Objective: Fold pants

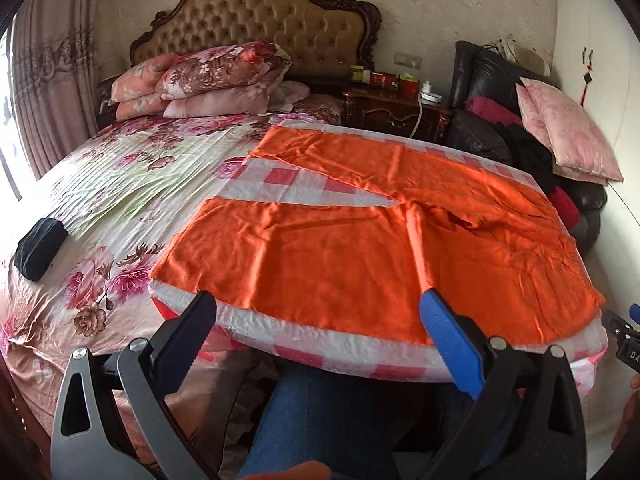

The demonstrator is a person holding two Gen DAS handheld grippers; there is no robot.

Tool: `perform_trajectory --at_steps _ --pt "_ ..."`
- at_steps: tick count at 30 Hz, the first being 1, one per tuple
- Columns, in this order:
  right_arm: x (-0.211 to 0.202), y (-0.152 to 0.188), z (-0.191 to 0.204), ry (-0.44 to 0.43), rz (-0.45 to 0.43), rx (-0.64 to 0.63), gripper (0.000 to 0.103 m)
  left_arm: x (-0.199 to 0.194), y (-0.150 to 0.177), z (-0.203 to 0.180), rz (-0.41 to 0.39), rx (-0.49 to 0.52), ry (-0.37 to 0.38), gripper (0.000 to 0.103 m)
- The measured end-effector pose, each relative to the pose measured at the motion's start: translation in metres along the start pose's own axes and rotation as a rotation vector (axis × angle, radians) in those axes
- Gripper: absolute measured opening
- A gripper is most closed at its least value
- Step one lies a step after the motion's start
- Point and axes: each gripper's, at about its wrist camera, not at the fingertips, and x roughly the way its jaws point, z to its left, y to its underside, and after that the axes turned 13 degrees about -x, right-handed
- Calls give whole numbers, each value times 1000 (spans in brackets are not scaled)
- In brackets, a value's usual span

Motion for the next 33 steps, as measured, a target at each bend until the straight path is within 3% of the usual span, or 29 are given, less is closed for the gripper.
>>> perform_trajectory --at_steps 14,33 --pt "-11 0 -9 5 -14 18 88 -19 7 -28 -23 15 -7 102" --pt "-12 1 -10 0 -15 9 88 -21 3 -27 -12 3 8 102"
